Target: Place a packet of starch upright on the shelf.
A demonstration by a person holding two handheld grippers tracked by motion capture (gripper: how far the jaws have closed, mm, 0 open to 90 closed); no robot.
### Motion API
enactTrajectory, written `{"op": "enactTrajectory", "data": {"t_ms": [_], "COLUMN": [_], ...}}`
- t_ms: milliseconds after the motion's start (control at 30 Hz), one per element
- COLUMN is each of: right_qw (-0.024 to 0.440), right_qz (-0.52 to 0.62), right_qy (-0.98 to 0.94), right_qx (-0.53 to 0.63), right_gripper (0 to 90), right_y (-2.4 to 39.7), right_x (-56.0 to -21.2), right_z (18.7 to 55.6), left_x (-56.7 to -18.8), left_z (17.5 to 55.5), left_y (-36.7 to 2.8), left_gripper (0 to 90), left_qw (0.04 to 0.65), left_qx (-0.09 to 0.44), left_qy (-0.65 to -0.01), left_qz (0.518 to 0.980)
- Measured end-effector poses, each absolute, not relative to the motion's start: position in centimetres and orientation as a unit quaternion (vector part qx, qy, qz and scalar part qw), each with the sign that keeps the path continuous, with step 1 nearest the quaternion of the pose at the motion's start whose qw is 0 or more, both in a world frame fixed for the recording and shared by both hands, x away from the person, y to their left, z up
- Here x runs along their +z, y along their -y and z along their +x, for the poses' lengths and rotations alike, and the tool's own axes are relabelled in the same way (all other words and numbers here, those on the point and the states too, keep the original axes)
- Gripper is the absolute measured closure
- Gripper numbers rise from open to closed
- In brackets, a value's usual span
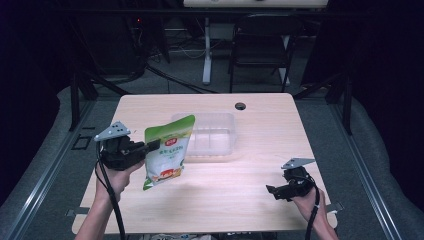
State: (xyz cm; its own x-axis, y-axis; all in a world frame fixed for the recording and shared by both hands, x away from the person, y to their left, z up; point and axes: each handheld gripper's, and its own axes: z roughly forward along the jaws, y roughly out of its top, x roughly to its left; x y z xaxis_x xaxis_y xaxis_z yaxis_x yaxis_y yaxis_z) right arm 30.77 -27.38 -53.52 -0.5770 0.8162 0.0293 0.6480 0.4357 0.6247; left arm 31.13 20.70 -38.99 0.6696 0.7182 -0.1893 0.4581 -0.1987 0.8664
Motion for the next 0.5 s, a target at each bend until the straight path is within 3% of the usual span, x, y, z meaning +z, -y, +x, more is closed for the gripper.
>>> {"op": "enactTrajectory", "data": {"t_ms": [500], "right_qw": [0.139], "right_qz": [0.439], "right_qy": [-0.836], "right_qx": [0.3], "right_gripper": [9.4], "right_y": [27.4], "right_x": [-53.5], "right_z": [30.8], "left_x": [-37.0], "left_z": [33.8], "left_y": [-19.9], "left_gripper": [90.0], "left_qw": [0.519], "left_qx": [0.143], "left_qy": [-0.386], "left_qz": [0.749]}}
